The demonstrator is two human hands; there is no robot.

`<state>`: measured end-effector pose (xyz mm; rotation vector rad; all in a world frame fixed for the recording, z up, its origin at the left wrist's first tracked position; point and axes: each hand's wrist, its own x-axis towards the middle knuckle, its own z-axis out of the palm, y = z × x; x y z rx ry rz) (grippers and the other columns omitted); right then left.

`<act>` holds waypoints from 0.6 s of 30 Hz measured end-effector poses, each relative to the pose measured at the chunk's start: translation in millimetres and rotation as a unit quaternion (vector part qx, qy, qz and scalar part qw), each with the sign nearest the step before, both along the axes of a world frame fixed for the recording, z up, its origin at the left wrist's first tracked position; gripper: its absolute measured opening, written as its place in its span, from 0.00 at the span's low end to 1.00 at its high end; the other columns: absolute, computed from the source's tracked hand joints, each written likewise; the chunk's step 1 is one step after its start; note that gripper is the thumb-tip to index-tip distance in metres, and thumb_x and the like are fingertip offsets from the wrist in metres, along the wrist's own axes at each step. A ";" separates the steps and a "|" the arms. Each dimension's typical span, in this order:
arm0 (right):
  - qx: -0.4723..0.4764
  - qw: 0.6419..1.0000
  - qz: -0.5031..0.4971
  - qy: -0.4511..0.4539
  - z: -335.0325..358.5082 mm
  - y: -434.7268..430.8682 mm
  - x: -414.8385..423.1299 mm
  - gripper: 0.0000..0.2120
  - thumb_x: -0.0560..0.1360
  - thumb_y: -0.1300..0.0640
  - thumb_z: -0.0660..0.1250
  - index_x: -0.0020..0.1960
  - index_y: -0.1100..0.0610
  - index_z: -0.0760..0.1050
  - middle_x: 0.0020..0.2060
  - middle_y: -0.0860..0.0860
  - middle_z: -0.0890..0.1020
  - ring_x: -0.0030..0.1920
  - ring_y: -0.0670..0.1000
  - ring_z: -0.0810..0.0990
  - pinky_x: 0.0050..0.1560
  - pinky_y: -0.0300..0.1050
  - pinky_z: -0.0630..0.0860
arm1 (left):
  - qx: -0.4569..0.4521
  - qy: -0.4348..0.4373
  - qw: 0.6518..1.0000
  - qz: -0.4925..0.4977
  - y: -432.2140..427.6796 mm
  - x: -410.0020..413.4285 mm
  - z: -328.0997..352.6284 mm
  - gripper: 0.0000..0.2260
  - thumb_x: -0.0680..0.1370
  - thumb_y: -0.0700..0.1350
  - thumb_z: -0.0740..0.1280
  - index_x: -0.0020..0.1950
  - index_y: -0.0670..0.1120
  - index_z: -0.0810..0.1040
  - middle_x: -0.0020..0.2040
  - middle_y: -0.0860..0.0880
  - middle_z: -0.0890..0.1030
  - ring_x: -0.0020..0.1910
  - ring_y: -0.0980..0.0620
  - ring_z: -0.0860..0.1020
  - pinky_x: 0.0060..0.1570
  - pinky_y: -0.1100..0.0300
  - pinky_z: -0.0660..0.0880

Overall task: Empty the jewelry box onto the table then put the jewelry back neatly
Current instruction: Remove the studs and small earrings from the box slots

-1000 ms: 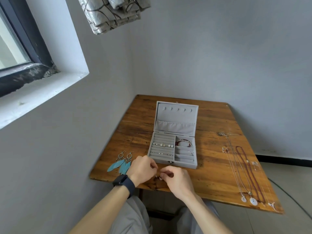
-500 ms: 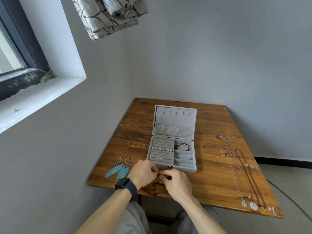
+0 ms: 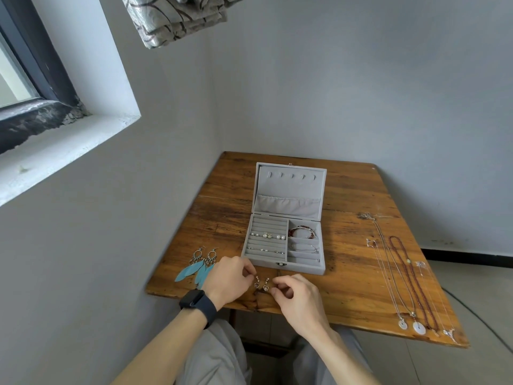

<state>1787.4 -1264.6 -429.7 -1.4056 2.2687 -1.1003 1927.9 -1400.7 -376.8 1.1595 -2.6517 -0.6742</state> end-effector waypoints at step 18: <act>-0.004 0.999 -0.004 0.052 -8.2 -1.1 15.6 0.09 0.75 0.52 0.73 0.55 0.50 0.84 0.48 0.43 0.78 0.49 0.42 0.74 0.45 0.26 0.65 | -0.029 -0.006 0.999 -0.012 20.4 6.0 -16.2 0.12 0.78 0.44 0.69 0.60 0.55 0.79 0.53 0.57 0.82 0.52 0.57 0.80 0.51 0.56 0.80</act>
